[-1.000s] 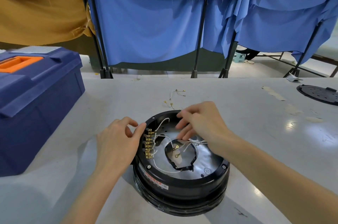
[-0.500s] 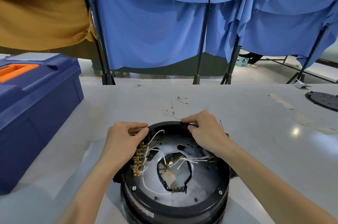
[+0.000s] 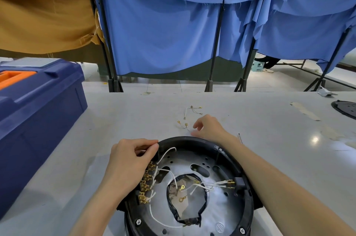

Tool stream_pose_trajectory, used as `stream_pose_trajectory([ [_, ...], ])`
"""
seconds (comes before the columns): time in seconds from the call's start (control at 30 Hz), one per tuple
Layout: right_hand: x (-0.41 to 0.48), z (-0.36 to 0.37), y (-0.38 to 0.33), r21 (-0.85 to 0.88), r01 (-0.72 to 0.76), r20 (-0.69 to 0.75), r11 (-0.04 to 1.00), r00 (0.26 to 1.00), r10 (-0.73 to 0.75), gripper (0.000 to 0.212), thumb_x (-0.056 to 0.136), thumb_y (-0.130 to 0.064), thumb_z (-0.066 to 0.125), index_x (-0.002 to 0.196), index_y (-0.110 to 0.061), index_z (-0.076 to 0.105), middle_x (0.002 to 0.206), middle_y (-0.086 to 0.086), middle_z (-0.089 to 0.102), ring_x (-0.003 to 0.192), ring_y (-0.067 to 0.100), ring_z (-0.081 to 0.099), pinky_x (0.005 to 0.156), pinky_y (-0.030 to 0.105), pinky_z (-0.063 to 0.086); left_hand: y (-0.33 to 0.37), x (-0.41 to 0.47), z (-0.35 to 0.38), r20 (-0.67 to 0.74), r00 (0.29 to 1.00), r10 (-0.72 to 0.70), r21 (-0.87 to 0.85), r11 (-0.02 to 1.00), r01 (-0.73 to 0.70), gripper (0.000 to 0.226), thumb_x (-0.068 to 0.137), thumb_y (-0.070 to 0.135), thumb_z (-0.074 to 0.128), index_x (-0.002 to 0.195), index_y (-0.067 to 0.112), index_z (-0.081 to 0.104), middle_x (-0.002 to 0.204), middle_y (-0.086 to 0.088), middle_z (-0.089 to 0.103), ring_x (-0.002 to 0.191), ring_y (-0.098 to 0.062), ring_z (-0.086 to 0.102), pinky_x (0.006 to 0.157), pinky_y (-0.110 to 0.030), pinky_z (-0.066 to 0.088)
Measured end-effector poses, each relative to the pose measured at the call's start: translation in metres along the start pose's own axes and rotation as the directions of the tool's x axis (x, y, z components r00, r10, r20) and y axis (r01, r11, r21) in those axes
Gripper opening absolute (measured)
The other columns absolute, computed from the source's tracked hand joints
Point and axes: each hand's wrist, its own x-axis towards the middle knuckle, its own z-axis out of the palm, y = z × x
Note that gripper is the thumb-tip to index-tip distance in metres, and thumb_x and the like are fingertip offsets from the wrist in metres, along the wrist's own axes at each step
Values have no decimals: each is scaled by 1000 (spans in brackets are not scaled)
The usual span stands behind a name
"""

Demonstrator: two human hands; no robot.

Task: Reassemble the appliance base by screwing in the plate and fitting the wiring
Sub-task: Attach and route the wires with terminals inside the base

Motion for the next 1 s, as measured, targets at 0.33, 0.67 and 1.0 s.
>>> stream_pose_trajectory([
  [0.33, -22, -25, -7, 256, 104, -177, 961, 982, -59, 5, 83, 5, 67, 80, 1, 67, 78, 18, 69, 67, 23, 60, 75, 36, 52, 7, -2, -1, -7, 1000, -15, 26, 1000, 15, 14, 84, 27, 73, 97, 30, 77, 85, 19, 73, 84, 6, 66, 88, -25, 53],
  [0.67, -103, -46, -61, 397, 409, -216, 822, 912, -349, 11, 78, 1, 75, 72, -8, 72, 64, 1, 69, 60, 19, 65, 64, 17, 51, 39, -7, -12, -73, 989, 132, -248, 958, -146, 22, 70, 26, 82, 89, 35, 74, 79, 11, 75, 75, -4, 69, 76, -30, 51],
  [1.0, -110, -42, -65, 428, 419, -192, 801, 908, -373, 10, 77, -2, 77, 73, -10, 74, 64, 2, 70, 60, 15, 66, 65, 14, 49, 45, -6, -17, -55, 997, 60, -411, 908, -77, 4, 82, 15, 73, 81, 12, 71, 72, 0, 75, 66, -8, 71, 55, -6, 44],
])
